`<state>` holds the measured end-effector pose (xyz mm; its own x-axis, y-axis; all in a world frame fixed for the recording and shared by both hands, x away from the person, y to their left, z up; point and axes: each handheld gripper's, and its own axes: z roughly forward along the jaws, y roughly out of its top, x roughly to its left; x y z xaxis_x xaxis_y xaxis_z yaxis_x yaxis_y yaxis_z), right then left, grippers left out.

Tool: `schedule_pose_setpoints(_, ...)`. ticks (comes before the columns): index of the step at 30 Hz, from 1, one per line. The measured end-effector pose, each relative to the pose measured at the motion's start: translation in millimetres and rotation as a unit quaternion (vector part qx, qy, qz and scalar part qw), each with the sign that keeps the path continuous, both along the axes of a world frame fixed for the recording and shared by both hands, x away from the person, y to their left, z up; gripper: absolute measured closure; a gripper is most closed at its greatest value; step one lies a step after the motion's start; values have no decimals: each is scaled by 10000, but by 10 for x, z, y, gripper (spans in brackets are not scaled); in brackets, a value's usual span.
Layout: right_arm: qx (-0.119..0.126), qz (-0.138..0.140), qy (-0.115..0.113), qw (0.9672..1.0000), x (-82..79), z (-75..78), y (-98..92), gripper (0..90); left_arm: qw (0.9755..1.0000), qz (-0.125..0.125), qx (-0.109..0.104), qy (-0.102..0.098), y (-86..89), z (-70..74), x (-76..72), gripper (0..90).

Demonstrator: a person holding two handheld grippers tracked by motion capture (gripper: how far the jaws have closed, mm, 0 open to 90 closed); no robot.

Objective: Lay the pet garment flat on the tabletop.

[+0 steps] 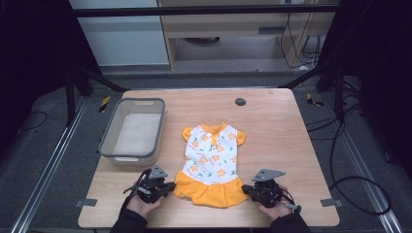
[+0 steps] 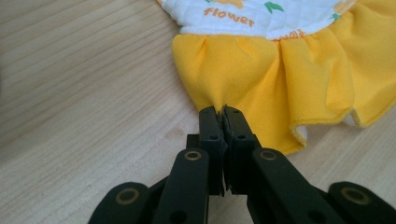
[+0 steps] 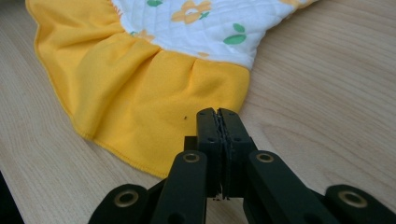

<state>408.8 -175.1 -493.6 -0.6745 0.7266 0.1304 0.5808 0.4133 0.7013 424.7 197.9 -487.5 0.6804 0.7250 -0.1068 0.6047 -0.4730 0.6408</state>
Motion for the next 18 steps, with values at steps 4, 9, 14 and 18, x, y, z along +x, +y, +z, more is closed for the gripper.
schedule_pose_setpoints(4, 61, -115, -124, 9998, 4, 55, -90, 888, 9999, -110, -39, 42, -17, 18, -86, 875)
schedule_pose_setpoints(9, -4, -220, -182, 9996, 18, 55, -166, 885, 9998, -215, 15, -38, -86, 22, -222, 869)
schedule_pose_setpoints(14, -221, -168, -177, 9995, 8, 34, -125, 828, 9997, -215, 79, -105, -94, 1, -277, 818)
schedule_pose_setpoints(18, -67, -188, -290, 9994, 4, 55, -144, 800, 9996, -164, -68, -233, -58, 45, -305, 713)
